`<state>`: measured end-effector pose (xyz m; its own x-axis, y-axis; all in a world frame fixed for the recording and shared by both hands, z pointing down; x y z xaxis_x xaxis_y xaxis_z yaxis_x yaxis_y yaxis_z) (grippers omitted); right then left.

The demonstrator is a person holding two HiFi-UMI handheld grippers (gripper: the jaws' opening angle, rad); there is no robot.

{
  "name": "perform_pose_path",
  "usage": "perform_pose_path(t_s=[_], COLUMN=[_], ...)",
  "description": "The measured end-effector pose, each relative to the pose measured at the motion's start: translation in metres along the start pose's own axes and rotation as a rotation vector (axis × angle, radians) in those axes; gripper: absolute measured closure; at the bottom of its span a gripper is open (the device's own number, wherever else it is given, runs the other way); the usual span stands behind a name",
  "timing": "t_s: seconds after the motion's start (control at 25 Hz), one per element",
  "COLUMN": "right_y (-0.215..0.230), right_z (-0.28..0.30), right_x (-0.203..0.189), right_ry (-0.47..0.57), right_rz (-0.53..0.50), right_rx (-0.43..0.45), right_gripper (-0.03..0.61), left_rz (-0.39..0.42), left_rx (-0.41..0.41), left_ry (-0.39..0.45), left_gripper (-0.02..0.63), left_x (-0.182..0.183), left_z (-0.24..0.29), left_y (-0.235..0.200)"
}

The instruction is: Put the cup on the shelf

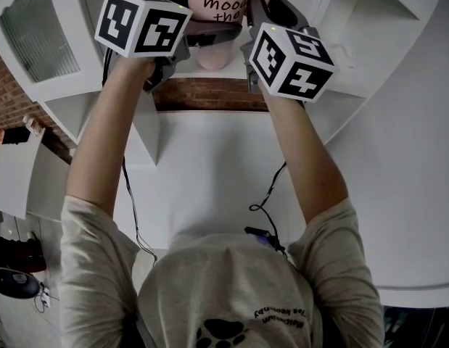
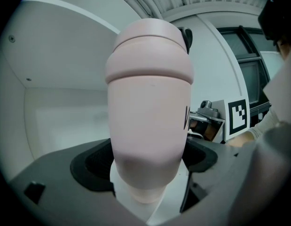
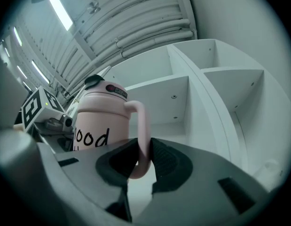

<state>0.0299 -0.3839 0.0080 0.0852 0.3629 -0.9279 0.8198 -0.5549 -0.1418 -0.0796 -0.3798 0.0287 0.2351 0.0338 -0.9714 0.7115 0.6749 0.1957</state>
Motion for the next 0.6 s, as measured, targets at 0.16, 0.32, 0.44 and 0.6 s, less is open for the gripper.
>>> perform_pose_path(t_s=[0.16,0.32,0.44,0.6], right_y=[0.005,0.007,0.011,0.014], right_z=[0.005,0.008,0.011,0.014], right_x=[-0.006,-0.012,-0.018,-0.025], right_ry=[-0.015,-0.03,-0.038,-0.044], right_rz=[0.004,0.018,0.026,0.034], right_rx=[-0.008,-0.014,-0.019,-0.024], right_gripper=[0.495,0.495,0.495,0.496], left_rz=[-0.014,-0.02,-0.033,-0.05], left_rx=[-0.01,-0.015,-0.024,-0.03], left_ry=[-0.011,-0.024,-0.03,-0.021], left_gripper=[0.164,0.164,0.164,0.164], left_x=[-0.004,-0.007,-0.011,-0.015], left_z=[0.008,0.012,0.017,0.022], left_y=[-0.005,-0.008,-0.011,-0.014])
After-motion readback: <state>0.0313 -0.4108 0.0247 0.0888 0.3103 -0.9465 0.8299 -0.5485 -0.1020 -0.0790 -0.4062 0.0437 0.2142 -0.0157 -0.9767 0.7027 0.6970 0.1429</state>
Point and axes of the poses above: the fingertips, and each gripper's own axes: z forward along the fingers, y to its right, x out of its top, the point moved 5 cm from there along -z, backward along the fingers, and after that the axes turned 8 degrees about x, right-handed, at the moved point
